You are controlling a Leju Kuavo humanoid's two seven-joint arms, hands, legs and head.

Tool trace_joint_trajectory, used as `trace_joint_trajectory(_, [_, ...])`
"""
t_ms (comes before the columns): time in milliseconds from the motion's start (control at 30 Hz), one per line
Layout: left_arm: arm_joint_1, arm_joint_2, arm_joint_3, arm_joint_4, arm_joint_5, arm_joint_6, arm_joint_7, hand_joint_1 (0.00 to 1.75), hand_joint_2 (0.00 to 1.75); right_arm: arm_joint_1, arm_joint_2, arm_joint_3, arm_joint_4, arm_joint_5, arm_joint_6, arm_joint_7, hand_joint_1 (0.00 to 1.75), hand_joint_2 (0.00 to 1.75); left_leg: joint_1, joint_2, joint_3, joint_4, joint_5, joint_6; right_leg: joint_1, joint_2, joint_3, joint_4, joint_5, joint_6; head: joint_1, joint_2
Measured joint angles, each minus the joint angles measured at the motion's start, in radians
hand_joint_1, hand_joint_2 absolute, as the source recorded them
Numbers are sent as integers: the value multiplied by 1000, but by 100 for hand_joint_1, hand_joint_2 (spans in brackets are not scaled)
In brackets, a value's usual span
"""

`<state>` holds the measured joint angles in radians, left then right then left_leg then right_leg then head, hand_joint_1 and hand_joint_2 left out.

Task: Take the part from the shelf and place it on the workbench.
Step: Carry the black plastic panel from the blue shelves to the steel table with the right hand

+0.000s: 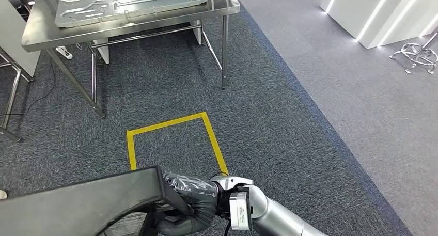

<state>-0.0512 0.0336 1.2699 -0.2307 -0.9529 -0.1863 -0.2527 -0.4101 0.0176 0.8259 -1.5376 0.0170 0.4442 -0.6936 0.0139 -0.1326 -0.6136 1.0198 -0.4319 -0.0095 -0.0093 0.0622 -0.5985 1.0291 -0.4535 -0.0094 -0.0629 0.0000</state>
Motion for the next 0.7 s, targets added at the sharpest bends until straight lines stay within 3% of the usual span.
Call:
trace_joint_trajectory(67, [2, -2, 1, 0, 2, -1, -1, 0, 0, 0, 1, 0, -1, 5, -1, -2, 161, 175, -2, 42, -14, 34, -23, -11, -4, -27, 13, -13, 2, -11, -4, 0])
trace_joint_trajectory(133, [-3, -3, 2, 1, 5, -3, -2, 0, 0, 4, 1, 0, -1, 8, -1, -3, 161, 175, -2, 104, -67, 146, -81, -21, -3, -57, 23, -18, -2, -19, -8, 0])
trace_joint_trajectory(200, [-5, -4, 4, 1, 7, -3, -2, 0, 0, 9, 0, 0, -1, 9, 0, -4, 161, 175, 4, 123, -126, 257, -121, -29, -1, -87, 26, -17, -8, -20, -8, 0])
trace_joint_trajectory(233, [-4, -4, 5, 1, 8, -3, -3, 0, 0, 11, 0, 0, -1, 9, 0, -4, 161, 175, 6, 126, -133, 268, -115, -32, -1, -100, 27, -17, -10, -19, -8, 0])
trace_joint_trajectory(300, [0, -5, 7, 1, 10, -2, -5, 0, 0, 13, 0, 0, -1, 10, 1, -4, 161, 175, 8, 140, -85, 175, -57, -34, -1, -123, 34, -15, -17, -15, -8, 0])
trace_joint_trajectory(367, [-2, -5, 9, 1, 10, -2, -9, 0, 0, 12, -1, 0, -1, 12, -1, -4, 161, 175, 3, 176, -17, 44, -8, -23, 3, -144, 42, -12, -26, -6, -7, 0])
trace_joint_trajectory(433, [-5, -5, 11, 1, 11, -5, -16, 0, 0, 11, -1, 0, -1, 15, -8, -4, 161, 175, -5, 189, 7, -3, 0, -7, 7, -160, 47, -12, -32, 4, -6, 0])
trace_joint_trajectory(467, [-4, -5, 12, 1, 12, -10, -18, 0, 0, 11, -2, 0, -1, 15, -11, -4, 161, 175, -6, 179, 6, -3, 1, 0, 8, -166, 49, -14, -34, 9, -5, 0])
trace_joint_trajectory(500, [-2, -6, 14, 1, 16, -17, -18, 0, 0, 10, -2, 0, 0, 13, -14, -4, 161, 175, -4, 171, 8, -5, 2, 5, 7, -168, 52, -14, -37, 15, -5, 0])
trace_joint_trajectory(567, [-1, -6, 20, 1, 29, -36, -17, 0, 0, 7, -2, -1, 3, 6, -14, -5, 161, 175, 0, 160, 12, -12, 5, 18, 3, -137, 42, 18, -60, 25, -5, 0])
trace_joint_trajectory(633, [-6, -7, 27, 1, 44, -51, -22, 0, 0, 7, -6, -2, 8, 2, -17, -5, 161, 175, 1, 150, 15, -15, 2, 28, -1, -88, -12, 126, -115, 30, -4, 0])
trace_joint_trajectory(700, [-11, -7, 34, 1, 54, -60, -28, 0, 0, 10, -12, -3, 13, 1, -22, -5, 161, 175, -1, 138, 16, -14, -6, 34, -2, -68, -87, 252, -154, 31, -3, 0])
